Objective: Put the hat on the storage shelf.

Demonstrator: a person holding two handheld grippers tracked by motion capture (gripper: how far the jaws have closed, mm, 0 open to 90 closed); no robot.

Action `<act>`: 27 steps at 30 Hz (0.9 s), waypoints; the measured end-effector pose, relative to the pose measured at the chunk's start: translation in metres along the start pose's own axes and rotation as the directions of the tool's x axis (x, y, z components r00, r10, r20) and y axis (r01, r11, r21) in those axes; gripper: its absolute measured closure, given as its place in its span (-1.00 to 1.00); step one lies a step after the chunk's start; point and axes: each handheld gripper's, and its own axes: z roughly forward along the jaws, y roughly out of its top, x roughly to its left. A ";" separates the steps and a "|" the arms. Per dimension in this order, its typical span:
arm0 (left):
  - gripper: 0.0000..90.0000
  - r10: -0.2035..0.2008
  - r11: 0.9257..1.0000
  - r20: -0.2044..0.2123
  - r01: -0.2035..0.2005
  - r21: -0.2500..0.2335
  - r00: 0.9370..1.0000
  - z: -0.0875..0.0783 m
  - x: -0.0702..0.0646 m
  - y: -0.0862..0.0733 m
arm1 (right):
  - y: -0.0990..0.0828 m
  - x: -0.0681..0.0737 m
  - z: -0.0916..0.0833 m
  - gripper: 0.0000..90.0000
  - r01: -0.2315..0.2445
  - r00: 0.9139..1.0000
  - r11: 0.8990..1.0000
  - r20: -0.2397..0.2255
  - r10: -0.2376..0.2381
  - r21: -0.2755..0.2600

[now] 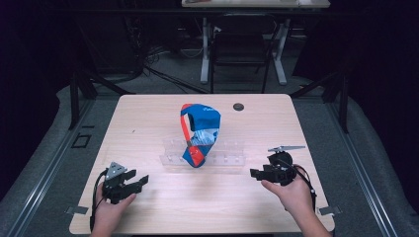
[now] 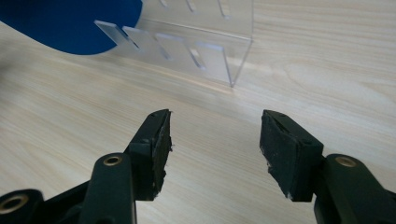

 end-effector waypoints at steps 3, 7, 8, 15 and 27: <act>-0.07 0.001 1.000 0.004 -0.001 -0.001 1.000 0.001 -0.001 0.000 | -0.010 -0.005 0.003 -0.05 -0.003 1.000 1.000 0.020 0.003 -0.020; -0.07 0.003 1.000 0.008 -0.003 0.005 1.000 0.002 -0.003 -0.001 | -0.023 -0.012 0.006 -0.05 -0.025 0.999 0.999 0.037 0.026 -0.031; -0.07 0.006 1.000 0.007 -0.006 0.004 1.000 0.003 -0.004 -0.001 | -0.030 -0.016 0.007 -0.05 -0.031 0.998 0.999 0.048 0.033 -0.044; -0.07 0.011 1.000 0.009 -0.011 0.006 1.000 0.004 -0.005 -0.001 | -0.048 -0.024 0.009 -0.05 -0.021 0.997 0.995 0.071 0.028 -0.098; -0.08 0.019 1.000 0.012 -0.019 0.014 1.000 0.005 -0.007 -0.002 | -0.071 -0.037 0.012 -0.09 0.009 0.994 0.986 0.107 0.009 -0.168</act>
